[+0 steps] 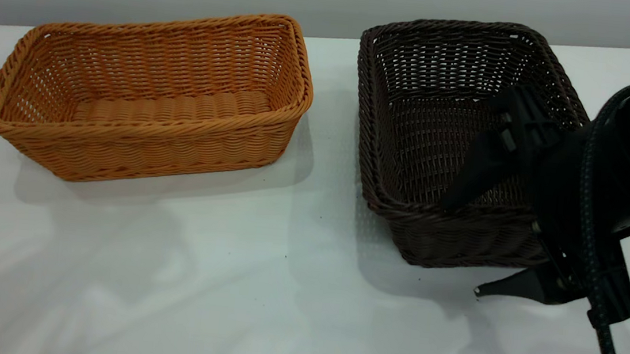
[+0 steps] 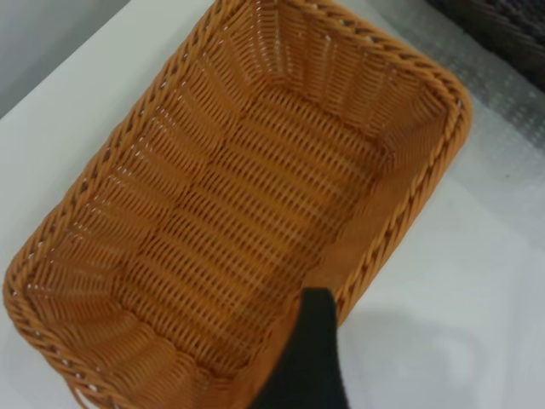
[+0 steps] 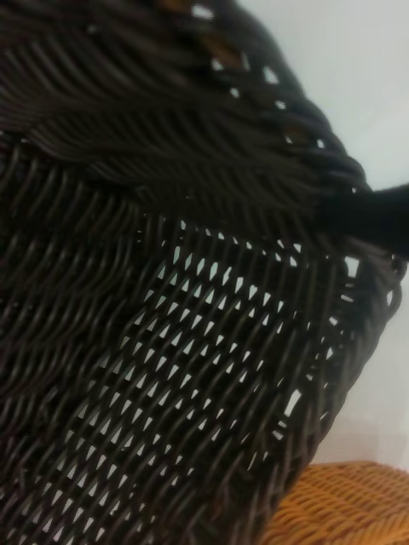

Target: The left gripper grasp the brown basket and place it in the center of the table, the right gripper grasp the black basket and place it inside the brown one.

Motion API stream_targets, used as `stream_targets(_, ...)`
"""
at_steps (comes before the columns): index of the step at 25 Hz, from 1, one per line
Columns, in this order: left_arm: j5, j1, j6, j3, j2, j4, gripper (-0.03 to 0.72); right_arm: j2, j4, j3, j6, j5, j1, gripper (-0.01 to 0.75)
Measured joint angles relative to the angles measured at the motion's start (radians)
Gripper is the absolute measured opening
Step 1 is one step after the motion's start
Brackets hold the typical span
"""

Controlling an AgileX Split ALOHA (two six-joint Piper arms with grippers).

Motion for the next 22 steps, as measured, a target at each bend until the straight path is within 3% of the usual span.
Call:
stream_targets(11,0.003,0.000,0.000,0.000,0.000,0.002,0.618,0.010,0.036,-0.054,-0.013,-0.040,0.000,0.561)
stream_targets(22,0.005,0.000,0.006,0.000,0.000,0.002,0.618,0.011,0.191,-0.055,-0.009,-0.169,0.000,0.561)
